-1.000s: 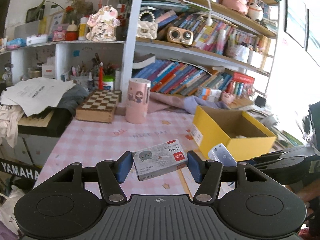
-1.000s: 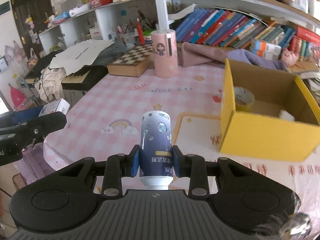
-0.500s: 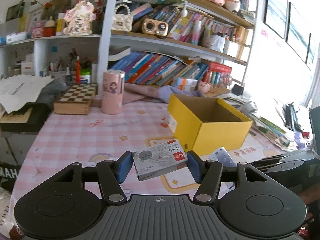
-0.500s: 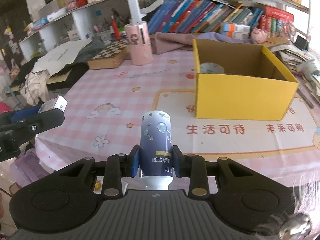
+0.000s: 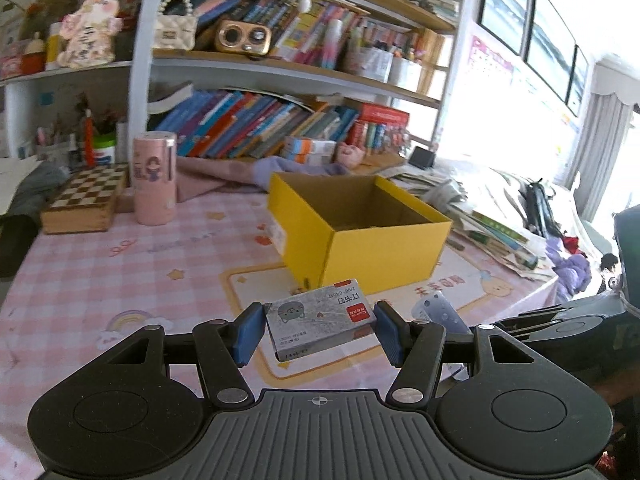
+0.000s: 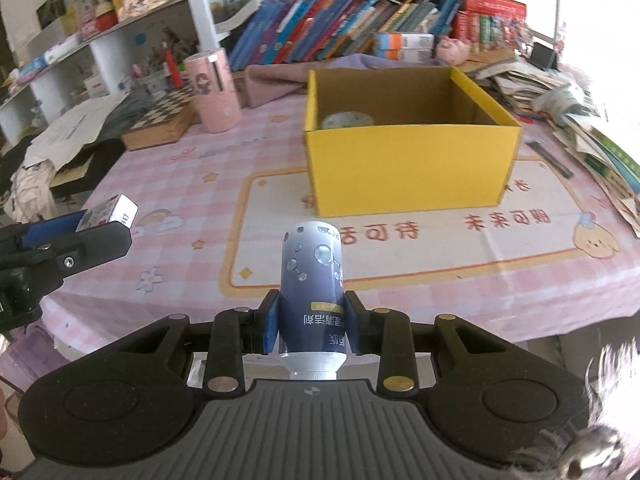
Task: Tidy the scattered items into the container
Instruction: 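Lift the card box and spray bottle and carry both over the yellow box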
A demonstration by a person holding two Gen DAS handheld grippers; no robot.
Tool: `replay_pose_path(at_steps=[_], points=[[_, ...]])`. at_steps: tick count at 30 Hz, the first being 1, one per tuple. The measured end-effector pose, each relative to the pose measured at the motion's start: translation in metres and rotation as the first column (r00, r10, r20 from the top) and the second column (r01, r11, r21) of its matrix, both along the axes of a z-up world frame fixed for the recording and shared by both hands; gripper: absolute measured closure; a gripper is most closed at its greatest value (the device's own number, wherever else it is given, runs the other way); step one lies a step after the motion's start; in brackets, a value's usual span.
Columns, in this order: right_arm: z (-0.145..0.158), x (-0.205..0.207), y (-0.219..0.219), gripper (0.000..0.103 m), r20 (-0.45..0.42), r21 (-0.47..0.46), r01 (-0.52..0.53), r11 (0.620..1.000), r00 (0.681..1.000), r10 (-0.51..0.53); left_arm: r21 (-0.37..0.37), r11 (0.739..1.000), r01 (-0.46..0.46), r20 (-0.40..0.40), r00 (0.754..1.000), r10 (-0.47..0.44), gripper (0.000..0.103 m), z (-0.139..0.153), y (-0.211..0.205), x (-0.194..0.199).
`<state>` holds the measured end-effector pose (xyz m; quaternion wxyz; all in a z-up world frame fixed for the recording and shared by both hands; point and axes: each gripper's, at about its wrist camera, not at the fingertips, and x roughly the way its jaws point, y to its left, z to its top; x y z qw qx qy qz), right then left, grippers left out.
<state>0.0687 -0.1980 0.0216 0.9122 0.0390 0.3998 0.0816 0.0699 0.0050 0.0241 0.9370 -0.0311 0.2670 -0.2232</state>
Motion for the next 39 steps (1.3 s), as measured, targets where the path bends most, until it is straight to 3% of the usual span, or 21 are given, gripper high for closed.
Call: replay_pose_path(at_steps=[18,39], points=[[-0.004,-0.009,-0.052,0.072,-0.014,0.010,0.107,0.994,0.994,-0.107,0.017,0.993,0.115,-0.010,0.993,-0.115,0.044,-0.001,-0.054,0.012],[-0.002,-0.002,-0.069,0.072,-0.012,0.011,0.136,0.991,0.991,-0.136,0.021,0.987,0.157,-0.002,0.988,-0.157,0.044,0.002,-0.075,0.023]])
